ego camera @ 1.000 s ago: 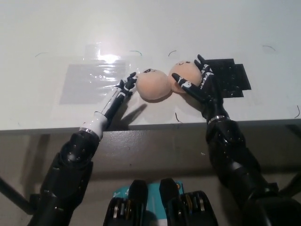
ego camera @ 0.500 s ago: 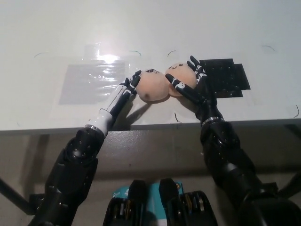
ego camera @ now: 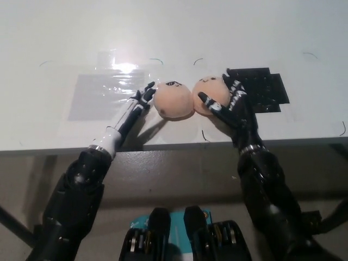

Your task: Use both hands to push two dumpling toys together to the middle

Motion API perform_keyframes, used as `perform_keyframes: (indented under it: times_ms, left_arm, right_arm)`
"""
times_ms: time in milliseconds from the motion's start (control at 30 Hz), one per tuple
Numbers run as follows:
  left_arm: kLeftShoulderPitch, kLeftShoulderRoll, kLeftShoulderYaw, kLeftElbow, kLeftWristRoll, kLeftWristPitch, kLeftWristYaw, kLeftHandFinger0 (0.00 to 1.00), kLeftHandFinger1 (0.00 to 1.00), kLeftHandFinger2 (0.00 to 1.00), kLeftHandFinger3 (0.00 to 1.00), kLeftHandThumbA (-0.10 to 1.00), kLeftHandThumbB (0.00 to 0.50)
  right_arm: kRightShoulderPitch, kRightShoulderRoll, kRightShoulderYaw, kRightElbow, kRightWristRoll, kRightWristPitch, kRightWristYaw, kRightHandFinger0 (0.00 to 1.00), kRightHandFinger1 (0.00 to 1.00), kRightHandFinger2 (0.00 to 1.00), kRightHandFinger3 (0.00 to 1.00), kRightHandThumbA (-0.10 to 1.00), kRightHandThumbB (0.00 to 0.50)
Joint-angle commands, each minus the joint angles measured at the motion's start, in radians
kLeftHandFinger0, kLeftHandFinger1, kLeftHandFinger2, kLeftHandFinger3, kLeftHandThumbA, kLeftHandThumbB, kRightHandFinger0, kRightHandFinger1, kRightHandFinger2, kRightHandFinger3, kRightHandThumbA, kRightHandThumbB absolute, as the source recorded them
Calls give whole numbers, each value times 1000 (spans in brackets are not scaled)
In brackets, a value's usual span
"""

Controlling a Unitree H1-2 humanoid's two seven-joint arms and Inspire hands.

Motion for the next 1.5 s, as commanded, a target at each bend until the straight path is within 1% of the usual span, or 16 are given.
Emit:
perform_keyframes:
  times_ms: [0, 200, 333, 500, 533, 667, 733, 767, 800, 867, 967, 1100, 1233, 1300, 1433, 1467]
  left_arm:
    - [17, 44, 37, -77, -29, 23, -8, 1000, 1000, 1000, 1000, 1000, 290]
    - [52, 55, 71, -104, -72, 48, -27, 1000, 1000, 1000, 1000, 1000, 265]
    - [87, 58, 74, -121, -56, 35, -16, 1000, 1000, 1000, 1000, 1000, 267]
    - [166, 52, 79, -229, -67, 30, -24, 1000, 1000, 1000, 1000, 1000, 259]
    - [199, 53, 80, -297, -81, 38, -38, 1000, 1000, 1000, 1000, 1000, 272]
    - [275, 56, 84, -470, -108, 51, -54, 1000, 1000, 1000, 1000, 1000, 266]
    - [327, 50, 84, -557, -121, 71, -57, 1000, 1000, 1000, 1000, 1000, 267]
    - [375, 47, 84, -629, -141, 81, -60, 1000, 1000, 1000, 1000, 1000, 243]
    - [397, 48, 84, -662, -152, 95, -65, 1000, 1000, 1000, 1000, 1000, 242]
    - [473, 41, 80, -728, -188, 84, -74, 1000, 1000, 1000, 1000, 1000, 270]
    - [552, 40, 74, -805, -217, 72, -83, 1000, 1000, 1000, 1000, 1000, 279]
    - [644, 35, 68, -893, -213, 57, -78, 1000, 1000, 1000, 1000, 1000, 317]
    - [696, 44, 80, -901, -235, 19, -87, 1000, 1000, 1000, 1000, 1000, 307]
    - [724, 49, 90, -903, -237, 20, -83, 1000, 1000, 1000, 1000, 1000, 334]
    - [741, 59, 109, -856, -249, -4, -90, 1000, 1000, 1000, 1000, 1000, 326]
    - [743, 65, 114, -836, -259, -4, -97, 1000, 1000, 1000, 1000, 1000, 321]
  right_arm:
    - [101, -2, 53, -290, 4, 110, 56, 1000, 1000, 1000, 1000, 1000, 153]
    - [211, -7, 108, -559, -12, 222, 46, 1000, 1000, 1000, 1000, 1000, 116]
    - [272, -9, 142, -692, -43, 265, 30, 1000, 1000, 1000, 1000, 1000, 140]
    - [356, -19, 174, -840, -24, 291, 44, 1000, 1000, 1000, 1000, 1000, 125]
    - [382, -26, 181, -901, -37, 305, 36, 1000, 1000, 1000, 1000, 1000, 157]
    - [428, -44, 188, -1020, -11, 348, 32, 1000, 1000, 1000, 1000, 1000, 264]
    - [465, -46, 191, -1072, -5, 362, 29, 1000, 1000, 1000, 1000, 1000, 267]
    - [494, -50, 192, -1106, 8, 361, 34, 1000, 1000, 1000, 1000, 1000, 262]
    - [508, -49, 193, -1120, 10, 361, 33, 1000, 1000, 1000, 1000, 1000, 262]
    - [563, -52, 198, -1175, 20, 366, 34, 1000, 1000, 1000, 1000, 1000, 259]
    - [613, -57, 205, -1212, 24, 330, 40, 1000, 1000, 1000, 1000, 1000, 271]
    - [688, -75, 215, -1244, 46, 286, 56, 1000, 1000, 1000, 1000, 1000, 236]
    - [755, -94, 214, -1259, 76, 292, 69, 1000, 1000, 1000, 1000, 1000, 252]
    - [788, -100, 215, -1252, 82, 271, 75, 1000, 1000, 1000, 1000, 1000, 243]
    - [817, -111, 205, -1205, 93, 244, 85, 1000, 1000, 1000, 1000, 1000, 252]
    - [817, -115, 197, -1181, 90, 237, 84, 1000, 1000, 1000, 1000, 1000, 270]
